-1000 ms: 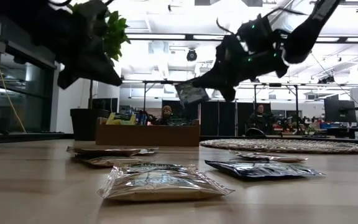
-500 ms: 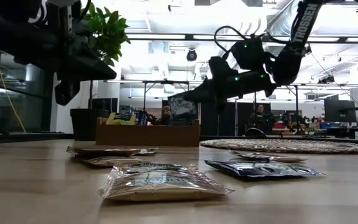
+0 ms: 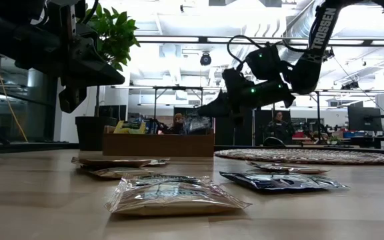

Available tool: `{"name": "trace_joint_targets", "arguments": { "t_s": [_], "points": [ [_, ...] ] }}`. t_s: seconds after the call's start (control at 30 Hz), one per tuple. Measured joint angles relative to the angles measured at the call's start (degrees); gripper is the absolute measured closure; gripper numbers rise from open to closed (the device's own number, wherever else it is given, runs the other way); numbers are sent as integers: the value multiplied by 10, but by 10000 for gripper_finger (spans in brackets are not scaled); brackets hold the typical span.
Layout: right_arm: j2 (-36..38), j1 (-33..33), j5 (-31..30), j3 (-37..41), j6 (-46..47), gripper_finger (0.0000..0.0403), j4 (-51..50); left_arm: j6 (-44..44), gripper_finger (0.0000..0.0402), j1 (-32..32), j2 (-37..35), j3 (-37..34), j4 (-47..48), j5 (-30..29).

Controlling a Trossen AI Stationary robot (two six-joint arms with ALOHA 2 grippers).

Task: Pick & Place Tea
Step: Put the blue tea bag into the right section of the wooden organizer

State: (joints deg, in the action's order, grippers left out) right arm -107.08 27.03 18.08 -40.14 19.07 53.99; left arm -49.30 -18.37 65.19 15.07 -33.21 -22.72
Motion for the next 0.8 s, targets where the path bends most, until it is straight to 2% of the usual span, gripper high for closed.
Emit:
{"name": "trace_joint_targets", "arguments": {
  "t_s": [0.6,0.8],
  "points": [
    [-29,-5,-10,-2,15,403,41,0,401,0,0,0,3,2],
    [-29,-5,-10,-29,-6,403,2,0,401,0,0,0,3,2]
  ]
}}
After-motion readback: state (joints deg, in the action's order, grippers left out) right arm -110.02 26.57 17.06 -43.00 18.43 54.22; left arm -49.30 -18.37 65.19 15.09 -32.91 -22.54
